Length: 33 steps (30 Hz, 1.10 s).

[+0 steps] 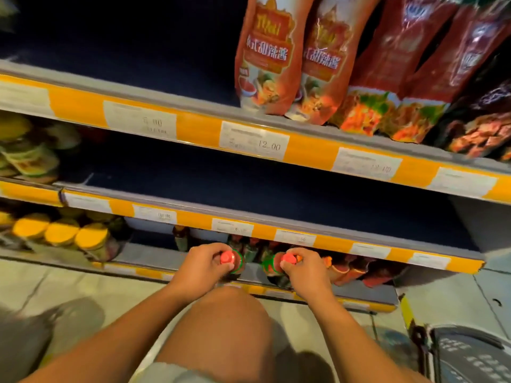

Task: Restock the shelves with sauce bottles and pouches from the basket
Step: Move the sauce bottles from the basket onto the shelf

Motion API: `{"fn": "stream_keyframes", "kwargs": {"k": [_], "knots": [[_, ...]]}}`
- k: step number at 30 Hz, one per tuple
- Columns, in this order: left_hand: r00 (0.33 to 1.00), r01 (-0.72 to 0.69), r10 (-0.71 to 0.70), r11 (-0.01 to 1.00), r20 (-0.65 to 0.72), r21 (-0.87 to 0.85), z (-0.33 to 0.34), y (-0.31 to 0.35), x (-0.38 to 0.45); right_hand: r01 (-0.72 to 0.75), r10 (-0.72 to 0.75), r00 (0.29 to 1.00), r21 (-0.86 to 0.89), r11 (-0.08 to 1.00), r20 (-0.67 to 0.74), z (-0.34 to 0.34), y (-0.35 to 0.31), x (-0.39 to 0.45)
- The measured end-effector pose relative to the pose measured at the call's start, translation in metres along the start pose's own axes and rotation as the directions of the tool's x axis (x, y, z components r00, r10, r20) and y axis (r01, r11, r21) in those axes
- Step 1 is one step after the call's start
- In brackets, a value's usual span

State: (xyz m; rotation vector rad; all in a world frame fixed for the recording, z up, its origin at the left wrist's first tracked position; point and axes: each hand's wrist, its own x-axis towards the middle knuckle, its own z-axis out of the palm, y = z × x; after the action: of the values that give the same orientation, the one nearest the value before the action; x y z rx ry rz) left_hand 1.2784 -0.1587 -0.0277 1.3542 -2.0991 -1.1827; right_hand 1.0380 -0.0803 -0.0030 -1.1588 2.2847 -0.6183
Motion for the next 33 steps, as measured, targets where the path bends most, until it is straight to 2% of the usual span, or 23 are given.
{"fn": "stream_keyframes", "kwargs": {"k": [5, 13, 19, 29, 33], "knots": [[0.993, 0.118, -0.117, 0.992, 0.029, -0.038, 0.034, -0.009, 0.028, -0.054, 0.054, 0.998, 0.006, 0.999, 0.023, 0.028, 0.015, 0.01], [0.987, 0.126, -0.136, 0.985, 0.088, 0.119, 0.059, -0.017, 0.066, -0.098, 0.098, 0.995, 0.012, 0.995, -0.015, 0.047, 0.023, 0.027], [0.975, 0.092, -0.127, 0.977, 0.181, 0.19, 0.073, -0.023, 0.073, -0.18, 0.181, 0.983, 0.03, 0.983, -0.016, 0.058, 0.029, 0.039], [0.974, 0.181, -0.191, 0.979, 0.124, 0.092, 0.094, -0.023, 0.08, -0.126, 0.125, 0.992, 0.042, 0.991, 0.023, 0.069, 0.038, 0.044], [0.974, 0.17, -0.186, 0.978, 0.132, 0.123, 0.096, -0.022, 0.083, -0.134, 0.133, 0.99, 0.018, 0.991, 0.047, 0.073, 0.041, 0.047]]}}
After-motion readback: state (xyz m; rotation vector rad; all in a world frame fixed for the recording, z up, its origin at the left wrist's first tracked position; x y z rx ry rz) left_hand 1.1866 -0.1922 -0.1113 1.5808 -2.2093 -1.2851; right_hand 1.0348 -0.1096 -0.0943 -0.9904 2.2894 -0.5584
